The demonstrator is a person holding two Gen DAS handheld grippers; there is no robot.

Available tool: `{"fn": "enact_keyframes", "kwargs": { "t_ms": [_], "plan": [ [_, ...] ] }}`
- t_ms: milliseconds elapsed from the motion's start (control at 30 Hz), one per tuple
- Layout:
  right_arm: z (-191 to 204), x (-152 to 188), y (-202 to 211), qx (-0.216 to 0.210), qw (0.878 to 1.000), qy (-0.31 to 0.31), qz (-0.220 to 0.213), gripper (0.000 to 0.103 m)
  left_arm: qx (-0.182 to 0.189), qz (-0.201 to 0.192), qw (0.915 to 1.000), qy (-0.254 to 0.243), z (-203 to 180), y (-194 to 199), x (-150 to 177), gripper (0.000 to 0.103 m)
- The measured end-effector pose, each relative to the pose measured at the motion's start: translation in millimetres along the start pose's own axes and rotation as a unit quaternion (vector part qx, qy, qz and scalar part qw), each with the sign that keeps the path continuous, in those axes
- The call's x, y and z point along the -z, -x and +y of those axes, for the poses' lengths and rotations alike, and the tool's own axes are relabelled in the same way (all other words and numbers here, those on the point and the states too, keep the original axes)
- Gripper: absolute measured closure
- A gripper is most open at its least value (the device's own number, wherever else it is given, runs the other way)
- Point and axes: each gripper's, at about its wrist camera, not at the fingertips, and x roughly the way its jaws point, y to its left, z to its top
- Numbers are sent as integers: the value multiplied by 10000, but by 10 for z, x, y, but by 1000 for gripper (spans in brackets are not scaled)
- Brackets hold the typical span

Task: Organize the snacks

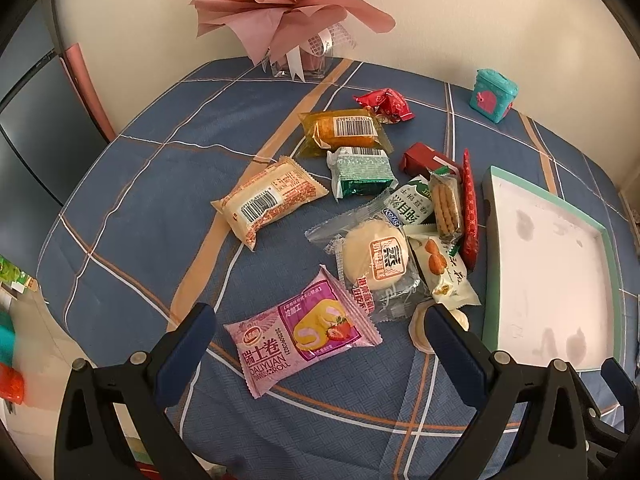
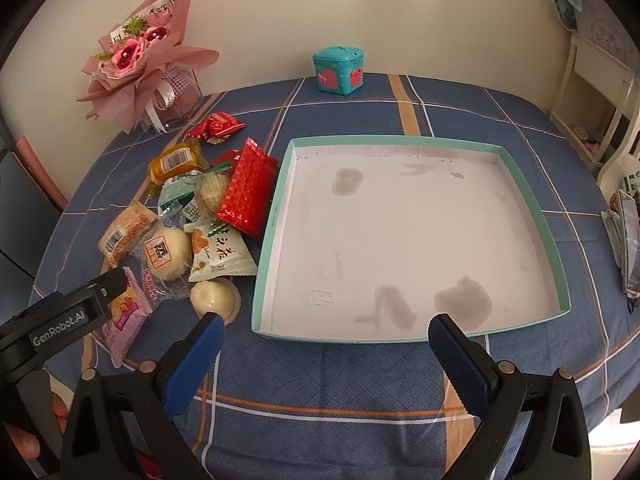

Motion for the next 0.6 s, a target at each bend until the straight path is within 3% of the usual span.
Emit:
{"fn": "enact_keyframes", "kwargs": {
  "t_ms": [600],
  "plan": [
    [26, -1, -5, 9, 10000, 46, 3, 0, 50, 53, 10000, 39, 32, -19, 4, 0]
  ]
}}
